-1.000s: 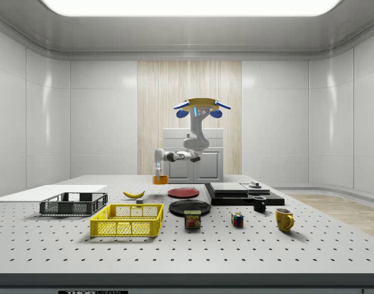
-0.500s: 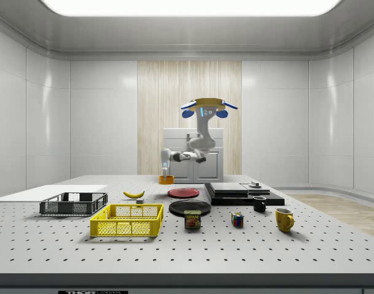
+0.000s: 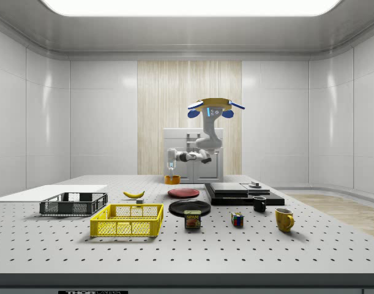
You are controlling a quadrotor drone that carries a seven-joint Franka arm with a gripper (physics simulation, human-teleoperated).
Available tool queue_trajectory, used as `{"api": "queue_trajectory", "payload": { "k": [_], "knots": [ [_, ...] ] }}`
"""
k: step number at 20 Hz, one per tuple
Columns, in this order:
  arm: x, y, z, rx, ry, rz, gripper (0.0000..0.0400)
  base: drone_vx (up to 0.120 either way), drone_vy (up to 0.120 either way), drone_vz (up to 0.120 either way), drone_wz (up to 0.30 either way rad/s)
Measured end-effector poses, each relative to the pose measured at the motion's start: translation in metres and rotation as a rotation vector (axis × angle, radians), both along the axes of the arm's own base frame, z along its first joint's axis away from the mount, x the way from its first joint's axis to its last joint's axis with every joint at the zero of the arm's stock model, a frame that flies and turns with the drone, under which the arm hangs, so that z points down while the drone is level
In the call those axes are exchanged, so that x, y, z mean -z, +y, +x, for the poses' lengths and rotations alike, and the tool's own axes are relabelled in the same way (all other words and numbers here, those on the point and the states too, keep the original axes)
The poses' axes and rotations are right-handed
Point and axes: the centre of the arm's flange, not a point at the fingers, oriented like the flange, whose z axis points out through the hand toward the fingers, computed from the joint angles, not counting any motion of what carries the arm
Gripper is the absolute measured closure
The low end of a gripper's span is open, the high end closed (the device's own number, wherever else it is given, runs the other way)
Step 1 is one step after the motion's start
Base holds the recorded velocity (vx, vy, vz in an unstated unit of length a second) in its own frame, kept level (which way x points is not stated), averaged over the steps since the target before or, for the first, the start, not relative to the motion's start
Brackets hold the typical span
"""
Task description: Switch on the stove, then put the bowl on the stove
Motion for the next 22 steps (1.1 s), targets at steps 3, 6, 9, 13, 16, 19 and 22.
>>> {"api": "queue_trajectory", "payload": {
  "k": [3, 6, 9, 13, 16, 19, 22],
  "knots": [
    [0.0000, 0.0005, 0.0001, 0.017, 0.000, 0.001, 0.0296, -0.120, 0.000, 0.120, 0.000],
    [-0.0006, 0.0046, 0.0012, 0.039, 0.000, 0.006, 0.0296, -0.120, 0.000, 0.027, 0.000],
    [-0.0004, 0.0032, 0.0008, 0.021, 0.000, 0.004, 0.0293, -0.120, 0.000, 0.000, 0.000],
    [-0.0002, 0.0010, 0.0002, -0.015, 0.000, 0.001, 0.0294, -0.120, 0.000, 0.000, 0.000],
    [-0.0001, 0.0002, 0.0000, -0.011, 0.000, 0.000, 0.0295, -0.120, 0.000, 0.000, 0.000],
    [0.0000, -0.0001, 0.0000, 0.004, 0.000, 0.000, 0.0295, -0.120, 0.000, 0.000, 0.000],
    [-0.0003, 0.0019, 0.0005, 0.022, 0.000, 0.002, 0.0296, -0.120, 0.000, 0.000, 0.000]
  ]
}}
